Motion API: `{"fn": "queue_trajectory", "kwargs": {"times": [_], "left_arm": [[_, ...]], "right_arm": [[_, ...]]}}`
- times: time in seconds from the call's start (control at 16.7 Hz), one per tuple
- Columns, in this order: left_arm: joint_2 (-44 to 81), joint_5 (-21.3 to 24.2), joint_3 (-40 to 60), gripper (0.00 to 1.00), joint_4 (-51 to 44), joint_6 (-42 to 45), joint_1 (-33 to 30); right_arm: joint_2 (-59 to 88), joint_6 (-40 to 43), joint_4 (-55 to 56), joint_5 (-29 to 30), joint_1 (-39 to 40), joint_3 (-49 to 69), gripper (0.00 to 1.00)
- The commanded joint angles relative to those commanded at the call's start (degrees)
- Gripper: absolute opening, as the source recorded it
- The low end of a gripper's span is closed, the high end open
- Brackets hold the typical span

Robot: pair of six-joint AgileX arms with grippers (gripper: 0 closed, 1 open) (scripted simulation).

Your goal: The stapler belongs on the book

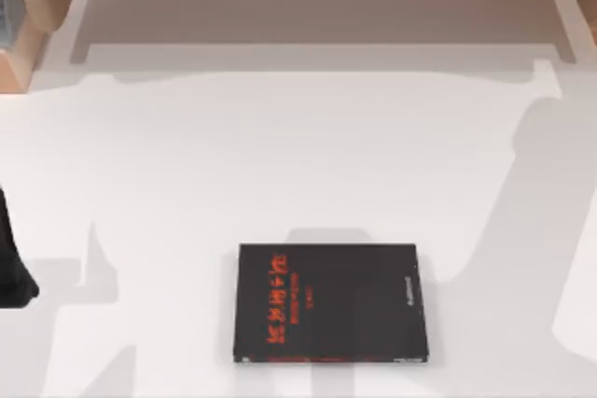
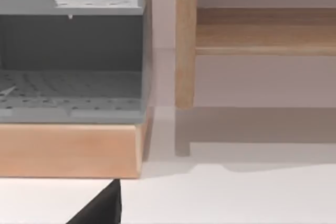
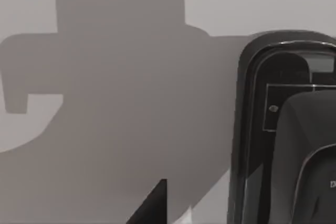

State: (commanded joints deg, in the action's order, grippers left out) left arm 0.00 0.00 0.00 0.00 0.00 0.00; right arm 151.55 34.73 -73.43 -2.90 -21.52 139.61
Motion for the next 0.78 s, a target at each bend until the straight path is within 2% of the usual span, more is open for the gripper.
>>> {"fn": "queue_trajectory", "kwargs": {"times": [0.42, 0.78], "left_arm": [[0.0, 0.0, 0.0, 1.00, 0.0, 0.0, 0.0], [0.0, 0.0, 0.0, 1.00, 0.0, 0.0, 0.0]], "right_arm": [[0.0, 0.0, 0.0, 0.0, 0.0, 0.0, 0.02], [0.0, 0.0, 0.0, 0.0, 0.0, 0.0, 0.00]]}}
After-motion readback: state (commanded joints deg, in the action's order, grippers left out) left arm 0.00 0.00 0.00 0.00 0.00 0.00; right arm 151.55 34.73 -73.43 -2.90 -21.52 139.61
